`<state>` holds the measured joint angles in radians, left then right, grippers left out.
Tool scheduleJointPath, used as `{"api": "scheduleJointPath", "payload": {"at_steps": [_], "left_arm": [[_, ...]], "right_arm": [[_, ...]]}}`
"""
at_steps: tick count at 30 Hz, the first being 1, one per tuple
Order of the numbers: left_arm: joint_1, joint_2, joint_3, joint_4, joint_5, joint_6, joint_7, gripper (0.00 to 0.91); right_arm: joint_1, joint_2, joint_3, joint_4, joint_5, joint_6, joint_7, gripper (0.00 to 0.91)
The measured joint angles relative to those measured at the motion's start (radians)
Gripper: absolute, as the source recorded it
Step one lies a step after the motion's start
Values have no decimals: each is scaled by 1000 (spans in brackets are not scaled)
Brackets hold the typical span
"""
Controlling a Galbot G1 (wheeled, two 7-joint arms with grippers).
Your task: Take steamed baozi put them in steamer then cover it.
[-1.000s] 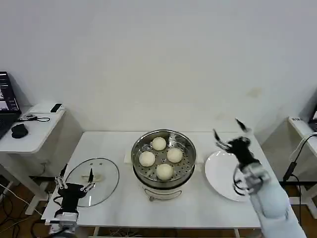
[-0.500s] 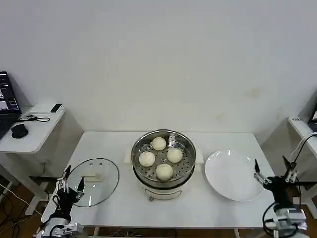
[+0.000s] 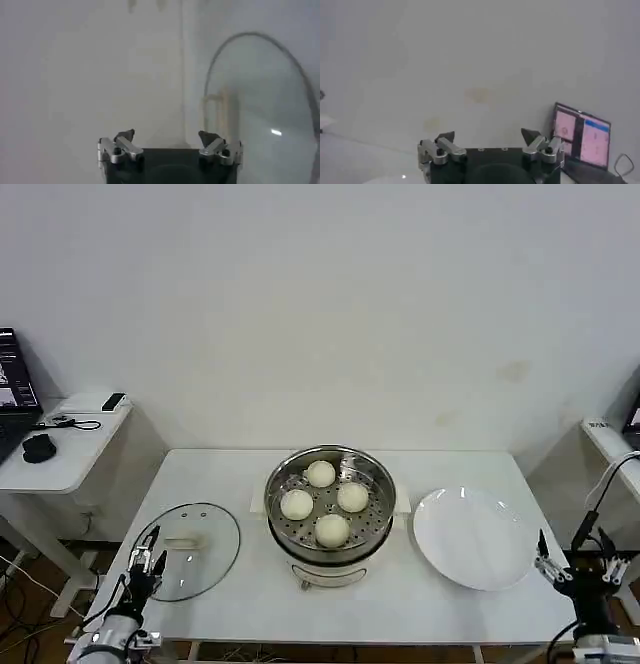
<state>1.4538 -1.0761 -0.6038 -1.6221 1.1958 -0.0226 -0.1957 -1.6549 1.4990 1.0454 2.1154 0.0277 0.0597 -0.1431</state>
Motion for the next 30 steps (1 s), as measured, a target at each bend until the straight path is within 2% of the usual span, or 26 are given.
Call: {"api": "scheduleJointPath", "payload": {"at_steps": [16, 30], "left_arm": [[-111, 10, 73, 108, 55, -6, 10, 907], [-199, 8, 120, 172, 66, -6, 18, 907]], "right_arm": [[-47, 59, 13, 5, -36, 24, -5, 907], [-81, 73, 14, -6, -59, 44, -9, 907]]}}
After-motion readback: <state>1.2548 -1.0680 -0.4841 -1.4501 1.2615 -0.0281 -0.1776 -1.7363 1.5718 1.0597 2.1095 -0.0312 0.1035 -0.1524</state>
